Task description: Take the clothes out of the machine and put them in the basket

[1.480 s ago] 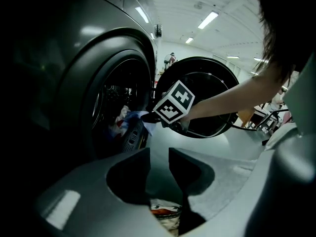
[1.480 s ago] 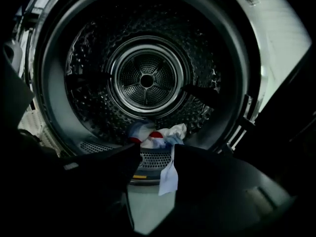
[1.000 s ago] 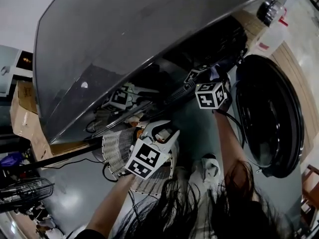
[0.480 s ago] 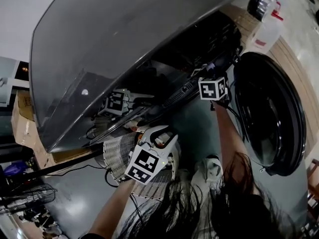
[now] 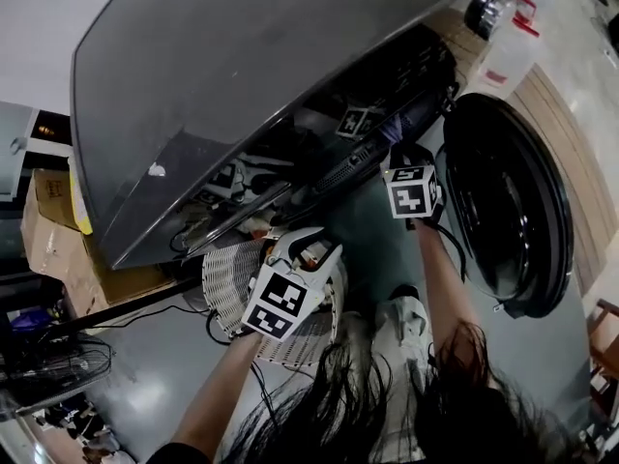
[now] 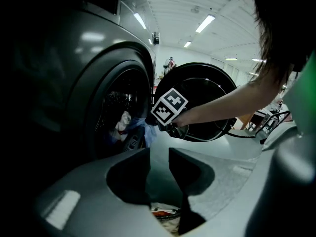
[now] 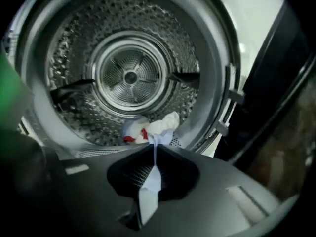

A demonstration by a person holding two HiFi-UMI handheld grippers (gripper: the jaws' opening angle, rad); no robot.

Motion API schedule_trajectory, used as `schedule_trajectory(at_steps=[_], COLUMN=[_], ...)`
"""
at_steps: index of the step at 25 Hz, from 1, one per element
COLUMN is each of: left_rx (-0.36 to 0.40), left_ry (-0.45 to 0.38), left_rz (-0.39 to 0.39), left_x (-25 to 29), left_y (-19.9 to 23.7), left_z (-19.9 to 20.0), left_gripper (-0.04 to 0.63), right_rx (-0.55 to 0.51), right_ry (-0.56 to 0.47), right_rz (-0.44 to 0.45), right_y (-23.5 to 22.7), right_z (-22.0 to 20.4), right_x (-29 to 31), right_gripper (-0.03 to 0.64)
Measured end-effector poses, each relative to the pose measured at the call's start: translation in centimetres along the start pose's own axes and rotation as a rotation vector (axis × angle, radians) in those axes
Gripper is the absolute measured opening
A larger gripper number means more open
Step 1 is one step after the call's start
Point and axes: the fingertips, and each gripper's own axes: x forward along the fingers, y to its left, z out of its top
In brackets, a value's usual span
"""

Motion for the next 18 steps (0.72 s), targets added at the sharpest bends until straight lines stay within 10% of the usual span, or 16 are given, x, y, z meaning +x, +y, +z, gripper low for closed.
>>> schedule_trajectory(at_steps=[18], left_rx=[0.103], left_ry=[0.100], left_rz=[-0.014], left_x=[-7.4], left_y=[-4.2], left_z=[5.1], left_gripper=[0.138], right_rx=[0.110], right_ry=[-0.154], right_rz=[0.258], right_y=[5.8], right_z=[6.8], right_x=[-23.1], right_gripper=[0.038])
